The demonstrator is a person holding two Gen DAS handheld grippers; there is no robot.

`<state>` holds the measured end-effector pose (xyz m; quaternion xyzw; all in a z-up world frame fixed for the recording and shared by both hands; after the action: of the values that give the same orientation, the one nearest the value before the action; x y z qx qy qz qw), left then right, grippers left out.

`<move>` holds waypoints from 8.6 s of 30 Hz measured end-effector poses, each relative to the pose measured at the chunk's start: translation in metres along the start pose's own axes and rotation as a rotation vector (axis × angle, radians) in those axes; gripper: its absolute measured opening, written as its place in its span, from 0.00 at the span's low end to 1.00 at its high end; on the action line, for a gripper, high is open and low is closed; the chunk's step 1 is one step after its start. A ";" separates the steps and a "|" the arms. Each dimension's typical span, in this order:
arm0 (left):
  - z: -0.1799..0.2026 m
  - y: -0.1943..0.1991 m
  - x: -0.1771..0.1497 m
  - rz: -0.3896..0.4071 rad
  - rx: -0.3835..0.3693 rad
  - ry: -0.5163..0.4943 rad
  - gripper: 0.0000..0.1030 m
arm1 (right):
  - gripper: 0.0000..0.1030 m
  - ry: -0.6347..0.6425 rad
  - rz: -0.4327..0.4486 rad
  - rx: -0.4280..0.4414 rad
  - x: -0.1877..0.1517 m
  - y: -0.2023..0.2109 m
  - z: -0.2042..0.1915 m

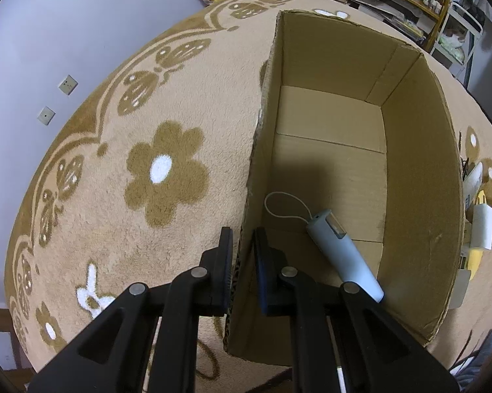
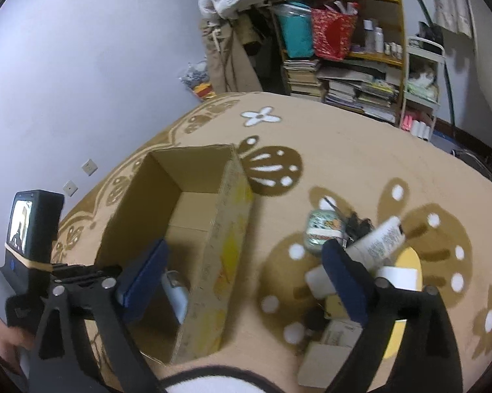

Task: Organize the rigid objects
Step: 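Return the right tool to the pile and grasp the white square charger, then carry the white charger into the box and release it with the right tool, then move the right tool back over the remaining item pile, then grasp the flat white square charger with the right tool and lift it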

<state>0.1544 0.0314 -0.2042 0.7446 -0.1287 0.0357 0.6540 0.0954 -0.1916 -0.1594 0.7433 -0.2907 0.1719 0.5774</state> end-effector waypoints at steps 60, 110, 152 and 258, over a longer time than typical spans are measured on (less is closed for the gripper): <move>-0.001 0.001 -0.002 0.005 -0.003 -0.001 0.11 | 0.54 -0.180 -0.137 -0.375 -0.072 -0.049 0.153; 0.001 0.002 -0.003 0.009 0.013 -0.021 0.10 | 0.54 0.131 0.054 0.095 0.010 -0.038 -0.071; -0.001 0.002 -0.004 0.009 0.006 -0.023 0.10 | 0.79 0.151 0.037 -0.012 0.002 -0.016 -0.052; -0.003 0.005 -0.007 -0.010 -0.022 -0.002 0.10 | 0.47 -0.156 -0.138 -0.215 -0.067 -0.013 0.062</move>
<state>0.1472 0.0346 -0.2007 0.7379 -0.1260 0.0303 0.6623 0.0474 -0.2334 -0.2259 0.7066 -0.2996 0.0416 0.6397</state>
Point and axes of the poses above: each gripper's, at about its wrist camera, not at the fingertips, and y roughly against the way its jaws point, z to its right, x to its top, the point moved 7 cm from there along -y, roughly the way its jaws point, and after that the axes turned 4 degrees about -z, right-handed, at the moved point
